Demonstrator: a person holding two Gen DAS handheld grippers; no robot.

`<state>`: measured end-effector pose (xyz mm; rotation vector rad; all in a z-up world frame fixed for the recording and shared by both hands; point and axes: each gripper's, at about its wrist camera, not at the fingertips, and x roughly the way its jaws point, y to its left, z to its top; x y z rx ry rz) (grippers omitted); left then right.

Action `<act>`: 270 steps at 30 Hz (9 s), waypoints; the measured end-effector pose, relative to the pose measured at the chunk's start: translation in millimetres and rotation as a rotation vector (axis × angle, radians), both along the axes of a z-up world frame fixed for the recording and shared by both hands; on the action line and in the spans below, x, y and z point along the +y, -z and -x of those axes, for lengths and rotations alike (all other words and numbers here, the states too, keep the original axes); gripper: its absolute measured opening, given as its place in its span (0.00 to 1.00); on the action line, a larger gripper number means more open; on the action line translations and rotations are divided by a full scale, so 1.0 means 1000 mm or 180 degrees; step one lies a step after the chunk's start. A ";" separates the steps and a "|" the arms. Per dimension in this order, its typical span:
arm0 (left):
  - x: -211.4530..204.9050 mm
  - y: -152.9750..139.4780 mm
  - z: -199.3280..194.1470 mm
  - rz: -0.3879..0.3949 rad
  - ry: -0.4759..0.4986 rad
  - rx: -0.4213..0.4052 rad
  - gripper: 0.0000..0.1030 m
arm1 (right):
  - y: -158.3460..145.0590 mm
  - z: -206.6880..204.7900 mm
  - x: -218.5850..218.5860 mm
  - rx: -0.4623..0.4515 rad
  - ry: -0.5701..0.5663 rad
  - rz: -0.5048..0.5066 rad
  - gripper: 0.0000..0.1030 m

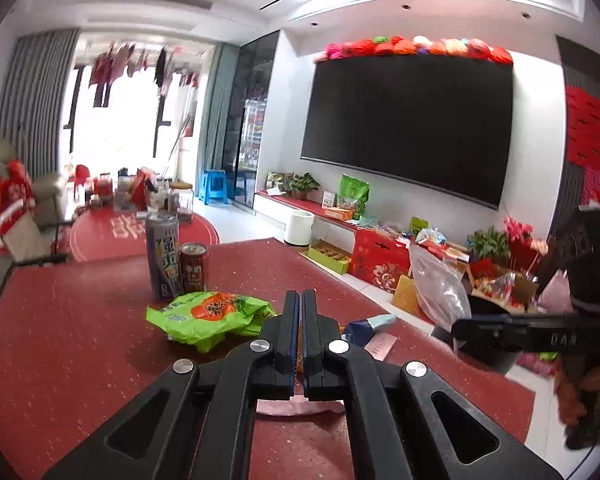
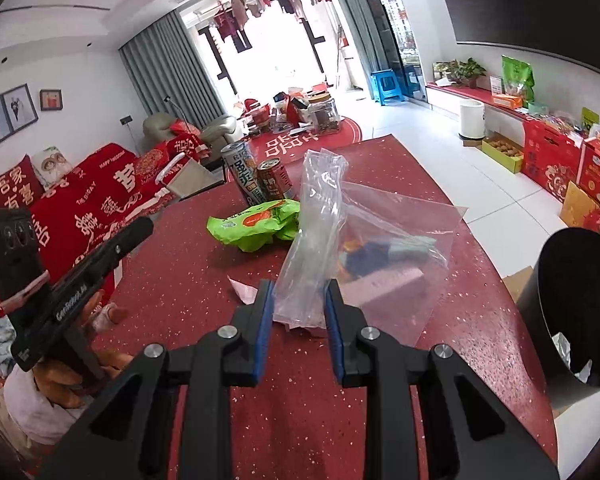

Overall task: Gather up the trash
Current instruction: 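Lift the clear plastic bag with the right tool and hold it above the table, then grasp the green snack bag with the left tool while the right tool holds the clear bag, then carry both bags over the black bin and open both tools to drop them, then withdraw both open tools from the bin back toward the table, then grasp the pink strip with the left tool while the right tool grasps the pink box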

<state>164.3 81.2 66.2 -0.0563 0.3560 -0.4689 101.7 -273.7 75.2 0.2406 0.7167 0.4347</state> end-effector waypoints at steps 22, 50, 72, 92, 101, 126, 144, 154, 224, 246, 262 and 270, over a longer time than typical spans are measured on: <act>0.001 -0.002 0.032 -0.0180 0.0162 0.0400 0.98 | -0.001 0.025 -0.005 -0.0050 0.0002 -0.0082 0.26; -0.098 0.094 -0.062 -0.0900 0.0281 0.0666 1.00 | 0.012 0.029 -0.032 0.0082 0.0172 -0.0125 0.26; -0.093 0.135 -0.200 -0.2328 -0.0384 0.0548 1.00 | 0.041 0.002 -0.035 0.0361 0.0149 -0.0138 0.27; -0.055 0.059 -0.134 -0.0948 -0.0081 0.0868 1.00 | 0.028 0.015 -0.059 0.0179 0.0285 -0.0235 0.26; -0.142 0.009 -0.066 -0.0630 0.0680 0.0742 1.00 | 0.026 0.034 -0.115 0.0110 0.0632 -0.0314 0.27; -0.361 0.045 -0.069 -0.0801 0.1332 0.1132 1.00 | 0.074 0.012 -0.254 0.0500 0.1252 -0.0582 0.41; -0.457 0.085 -0.029 -0.1681 0.1582 0.0958 1.00 | 0.039 0.156 -0.252 0.0025 0.2497 -0.0793 0.41; -0.473 0.095 -0.018 -0.1900 0.1746 0.1001 1.00 | 0.010 0.187 -0.213 -0.0253 0.3021 -0.0723 0.41; -0.281 -0.005 -0.011 -0.0870 0.1537 0.0541 1.00 | -0.060 0.198 -0.105 -0.0965 0.2900 0.0026 1.00; -0.052 0.055 -0.080 -0.0837 0.0325 0.0990 1.00 | 0.037 0.081 -0.064 0.0204 0.1509 -0.0168 1.00; -0.093 0.125 -0.111 -0.1593 0.1203 0.1095 1.00 | 0.059 -0.036 -0.027 0.0898 0.0929 -0.0203 1.00; -0.088 0.137 -0.115 -0.1672 0.1386 0.1265 1.00 | 0.081 -0.081 -0.008 0.1276 0.0944 -0.0050 1.00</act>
